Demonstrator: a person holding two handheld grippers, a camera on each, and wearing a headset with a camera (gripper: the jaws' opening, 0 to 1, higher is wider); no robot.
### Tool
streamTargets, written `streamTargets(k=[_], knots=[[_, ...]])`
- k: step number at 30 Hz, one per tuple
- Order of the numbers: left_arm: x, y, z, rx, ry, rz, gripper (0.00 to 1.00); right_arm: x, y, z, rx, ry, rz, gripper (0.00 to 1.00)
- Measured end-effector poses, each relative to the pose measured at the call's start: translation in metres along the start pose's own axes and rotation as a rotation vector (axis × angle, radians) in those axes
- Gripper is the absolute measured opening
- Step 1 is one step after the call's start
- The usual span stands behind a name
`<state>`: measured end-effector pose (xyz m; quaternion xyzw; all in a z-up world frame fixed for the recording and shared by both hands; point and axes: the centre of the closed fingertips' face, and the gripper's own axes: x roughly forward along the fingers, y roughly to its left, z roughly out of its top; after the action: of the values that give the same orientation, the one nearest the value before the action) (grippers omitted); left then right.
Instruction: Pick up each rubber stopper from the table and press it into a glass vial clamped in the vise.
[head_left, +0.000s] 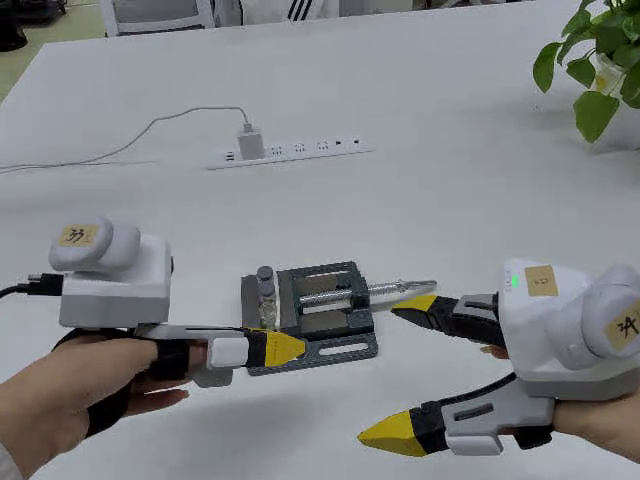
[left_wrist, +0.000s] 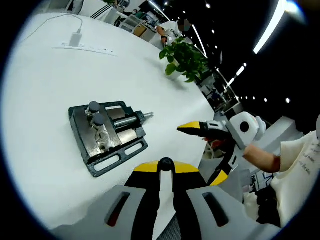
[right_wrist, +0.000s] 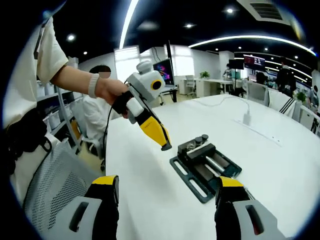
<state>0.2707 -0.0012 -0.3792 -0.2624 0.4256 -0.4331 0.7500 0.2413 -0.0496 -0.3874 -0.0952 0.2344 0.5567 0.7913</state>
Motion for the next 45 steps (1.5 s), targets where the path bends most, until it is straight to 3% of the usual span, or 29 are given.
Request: streamTargets(k=[4, 9, 12, 16, 20, 24, 31, 39, 45], knots=[[-0.007, -0.008, 0.007, -0.128, -0.075, -0.077, 0.05, 0.004, 0.001, 0.018, -0.027, -0.043, 0.002, 0.73], [-0.013, -0.015, 0.009, -0.228, -0.13, -0.143, 0.04, 0.01, 0.004, 0.038, -0.052, -0.084, 0.011, 0.67], [-0.016, -0.02, 0.008, -0.266, -0.146, -0.184, 0.04, 0.013, 0.007, 0.046, -0.065, -0.105, 0.021, 0.62], [-0.02, -0.031, 0.009, -0.347, -0.171, -0.281, 0.04, 0.015, 0.011, 0.056, -0.072, -0.145, 0.037, 0.53], [-0.022, -0.034, 0.007, -0.375, -0.173, -0.317, 0.04, 0.014, 0.014, 0.064, -0.08, -0.172, 0.055, 0.44], [-0.026, -0.046, 0.006, -0.407, -0.156, -0.397, 0.04, 0.012, 0.017, 0.068, -0.086, -0.192, 0.076, 0.36], [-0.027, -0.044, 0.009, -0.428, -0.173, -0.411, 0.04, 0.007, 0.027, 0.077, -0.106, -0.228, 0.123, 0.18], [-0.029, -0.054, 0.009, -0.445, -0.16, -0.468, 0.04, 0.007, 0.028, 0.081, -0.1, -0.244, 0.136, 0.13], [-0.03, -0.055, 0.009, -0.451, -0.159, -0.477, 0.04, 0.007, 0.031, 0.082, -0.103, -0.243, 0.15, 0.1]])
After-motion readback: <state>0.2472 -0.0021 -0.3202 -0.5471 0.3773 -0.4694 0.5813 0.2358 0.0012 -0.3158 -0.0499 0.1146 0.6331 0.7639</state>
